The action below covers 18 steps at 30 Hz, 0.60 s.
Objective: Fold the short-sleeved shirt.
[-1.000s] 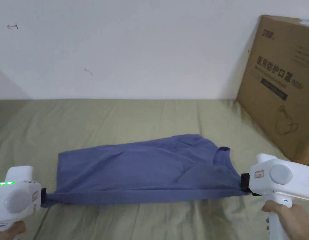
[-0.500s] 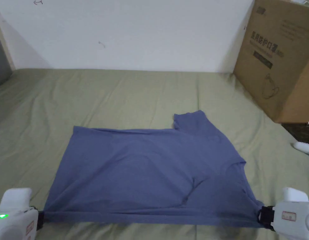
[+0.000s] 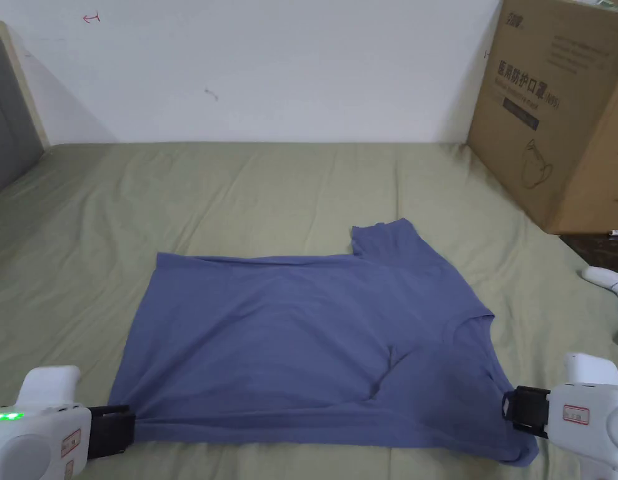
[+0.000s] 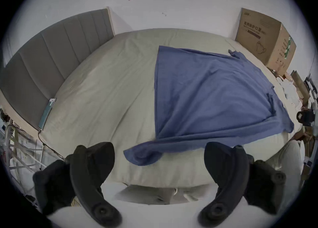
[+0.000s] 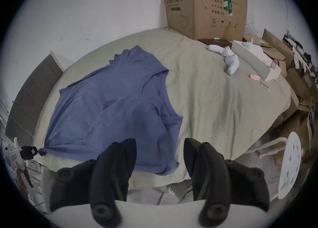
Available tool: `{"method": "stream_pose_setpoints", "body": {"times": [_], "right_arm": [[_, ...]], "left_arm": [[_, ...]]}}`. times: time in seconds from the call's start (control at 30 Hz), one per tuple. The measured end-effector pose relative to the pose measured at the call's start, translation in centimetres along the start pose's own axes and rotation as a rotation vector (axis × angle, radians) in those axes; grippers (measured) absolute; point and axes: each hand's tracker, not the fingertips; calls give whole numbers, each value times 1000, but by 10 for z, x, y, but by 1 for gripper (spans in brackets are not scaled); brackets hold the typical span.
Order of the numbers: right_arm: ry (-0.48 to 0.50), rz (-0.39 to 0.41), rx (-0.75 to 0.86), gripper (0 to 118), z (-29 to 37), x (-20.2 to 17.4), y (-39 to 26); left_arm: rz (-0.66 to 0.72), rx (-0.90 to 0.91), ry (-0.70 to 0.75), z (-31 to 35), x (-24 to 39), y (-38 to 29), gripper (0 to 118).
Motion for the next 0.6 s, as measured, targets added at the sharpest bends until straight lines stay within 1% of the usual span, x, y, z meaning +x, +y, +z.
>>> {"method": "stream_pose_setpoints", "body": {"times": [0.03,0.07,0.1,0.13,0.17,0.2,0.23,0.27,0.33,0.37,0.4,0.43,0.47,0.5,0.53,0.57,0.6], "right_arm": [[13,4,9,61,3,0,0],[29,7,19,60,7,-1,-1],[38,10,26,53,10,-2,-2],[38,18,36,35,14,-4,-4],[27,36,46,5,17,-6,-7],[-15,54,47,0,17,-8,-12],[-25,51,52,0,18,-8,-16],[-10,55,42,0,8,7,-17],[7,29,22,0,3,13,-21],[24,14,4,0,-1,16,-22],[30,9,-9,0,3,6,-25],[27,8,-13,0,0,7,-25],[24,13,-19,0,-3,7,-24],[19,23,-22,0,-3,6,-23],[16,33,-21,0,-8,9,-22],[16,47,-22,0,-10,8,-21],[15,58,-26,0,-12,8,-21]], "left_arm": [[4,-1,-3,3,-1,0,107],[26,7,-28,10,-2,-3,98],[53,24,-70,15,-4,-5,68],[68,16,-91,19,-6,-6,31],[82,0,-94,22,-7,-10,0],[88,0,-94,25,-6,-15,0],[85,11,-89,29,-9,-20,0],[111,28,-76,33,-10,-26,0],[135,33,-79,35,-15,-32,0],[175,-14,-106,32,-17,-35,0],[188,-12,-105,29,-22,-36,5],[186,-8,-94,26,-26,-35,26],[192,-6,-84,24,-26,-31,58],[200,-3,-51,21,-30,-27,94],[209,-2,-50,17,-34,-24,107],[225,4,-61,10,-39,-20,109],[229,5,-62,5,-39,-15,104]]}}
